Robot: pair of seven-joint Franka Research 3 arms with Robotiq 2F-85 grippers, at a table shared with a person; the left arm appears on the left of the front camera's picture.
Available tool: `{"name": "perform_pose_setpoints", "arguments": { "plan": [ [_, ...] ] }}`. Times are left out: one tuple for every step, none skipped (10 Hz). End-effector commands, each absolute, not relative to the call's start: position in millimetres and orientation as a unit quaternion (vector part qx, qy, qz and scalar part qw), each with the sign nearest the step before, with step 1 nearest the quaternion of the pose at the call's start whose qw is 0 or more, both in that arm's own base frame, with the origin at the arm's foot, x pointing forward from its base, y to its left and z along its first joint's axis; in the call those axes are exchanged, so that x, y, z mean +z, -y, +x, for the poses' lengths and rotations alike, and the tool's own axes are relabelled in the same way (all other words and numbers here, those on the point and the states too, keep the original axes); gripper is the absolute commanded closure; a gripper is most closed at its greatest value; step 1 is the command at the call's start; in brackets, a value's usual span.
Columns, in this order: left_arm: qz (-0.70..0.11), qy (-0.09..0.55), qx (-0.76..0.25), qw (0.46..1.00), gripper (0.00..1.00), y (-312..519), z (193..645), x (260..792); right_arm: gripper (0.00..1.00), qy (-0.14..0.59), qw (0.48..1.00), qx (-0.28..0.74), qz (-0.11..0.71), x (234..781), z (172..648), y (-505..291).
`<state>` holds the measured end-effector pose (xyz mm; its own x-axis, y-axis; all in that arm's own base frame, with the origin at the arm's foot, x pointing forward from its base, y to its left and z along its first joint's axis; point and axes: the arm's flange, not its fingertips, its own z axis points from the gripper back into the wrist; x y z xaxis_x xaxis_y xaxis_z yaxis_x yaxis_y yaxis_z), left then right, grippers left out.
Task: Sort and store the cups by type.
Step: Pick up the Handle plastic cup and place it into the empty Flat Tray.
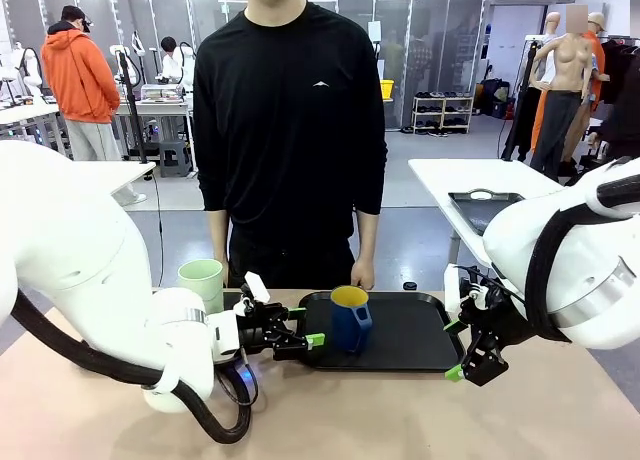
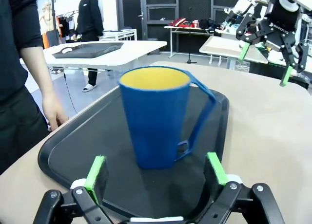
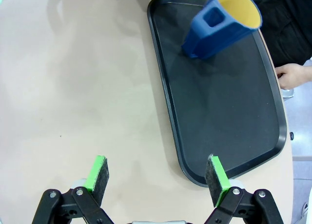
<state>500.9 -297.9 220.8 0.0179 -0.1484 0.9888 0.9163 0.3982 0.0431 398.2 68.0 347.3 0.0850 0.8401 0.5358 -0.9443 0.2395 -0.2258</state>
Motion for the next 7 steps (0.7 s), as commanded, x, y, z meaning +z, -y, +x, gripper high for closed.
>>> {"name": "perform_pose_setpoints", "arguments": {
  "plan": [
    [-0.343, 0.556, -0.426, 0.627, 0.0, 299.4, 503.3, 220.8, 0.0, 0.293, 0.728, 0.614, 0.089, 347.0, 398.8, -67.1],
    [-0.343, 0.556, -0.426, 0.627, 0.0, 299.4, 503.3, 220.8, 0.0, 0.293, 0.728, 0.614, 0.089, 347.0, 398.8, -67.1],
    [-0.343, 0.556, -0.426, 0.627, 0.0, 299.4, 503.3, 220.8, 0.0, 0.293, 0.728, 0.614, 0.089, 347.0, 398.8, -67.1],
    [-0.343, 0.556, -0.426, 0.627, 0.0, 299.4, 503.3, 220.8, 0.0, 0.293, 0.728, 0.614, 0.089, 347.0, 398.8, -67.1],
    [-0.343, 0.556, -0.426, 0.627, 0.0, 299.4, 503.3, 220.8, 0.0, 0.293, 0.728, 0.614, 0.089, 347.0, 398.8, -67.1],
    [-0.343, 0.556, -0.426, 0.627, 0.0, 299.4, 503.3, 220.8, 0.0, 0.293, 0.728, 0.614, 0.089, 347.0, 398.8, -67.1],
    [-0.343, 0.556, -0.426, 0.627, 0.0, 299.4, 503.3, 220.8, 0.0, 0.293, 0.728, 0.614, 0.089, 347.0, 398.8, -67.1]
  ]
}}
